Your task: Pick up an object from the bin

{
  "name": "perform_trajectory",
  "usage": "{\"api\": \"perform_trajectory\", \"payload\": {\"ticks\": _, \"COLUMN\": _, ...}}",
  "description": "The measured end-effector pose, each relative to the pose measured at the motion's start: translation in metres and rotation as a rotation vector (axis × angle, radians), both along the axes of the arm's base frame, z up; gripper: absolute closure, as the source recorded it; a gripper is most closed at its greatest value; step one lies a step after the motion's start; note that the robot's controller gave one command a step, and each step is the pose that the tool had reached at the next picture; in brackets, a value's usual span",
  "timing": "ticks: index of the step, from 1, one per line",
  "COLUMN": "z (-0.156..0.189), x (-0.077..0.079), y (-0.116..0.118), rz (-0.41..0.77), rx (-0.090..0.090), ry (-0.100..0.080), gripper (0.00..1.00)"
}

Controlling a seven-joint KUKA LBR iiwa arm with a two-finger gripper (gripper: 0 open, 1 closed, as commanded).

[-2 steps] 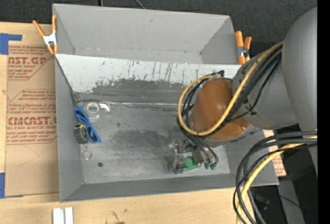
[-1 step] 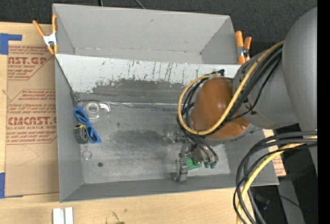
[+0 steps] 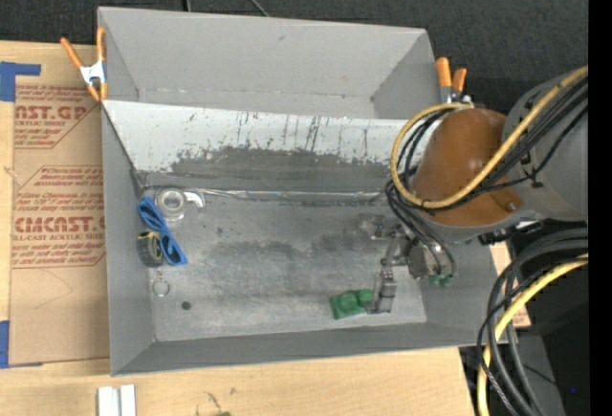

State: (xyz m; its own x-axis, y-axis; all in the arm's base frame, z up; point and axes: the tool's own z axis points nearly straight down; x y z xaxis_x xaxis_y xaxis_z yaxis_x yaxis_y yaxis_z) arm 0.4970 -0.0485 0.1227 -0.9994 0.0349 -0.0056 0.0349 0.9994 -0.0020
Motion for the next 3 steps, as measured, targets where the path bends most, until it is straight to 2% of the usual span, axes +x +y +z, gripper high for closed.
{"api": "perform_trajectory", "payload": {"ticks": 1, "z": -0.054, "x": -0.012, "y": -0.004, "rz": 0.127, "rx": 0.002, "ry": 0.002, "gripper": 0.0}}
{"api": "perform_trajectory", "payload": {"ticks": 2, "z": -0.053, "x": -0.013, "y": -0.004, "rz": 0.127, "rx": 0.002, "ry": 0.005, "gripper": 1.0}}
{"api": "perform_trajectory", "payload": {"ticks": 3, "z": 0.132, "x": 0.003, "y": -0.015, "rz": 0.162, "rx": -0.001, "ry": -0.005, "gripper": 1.0}}
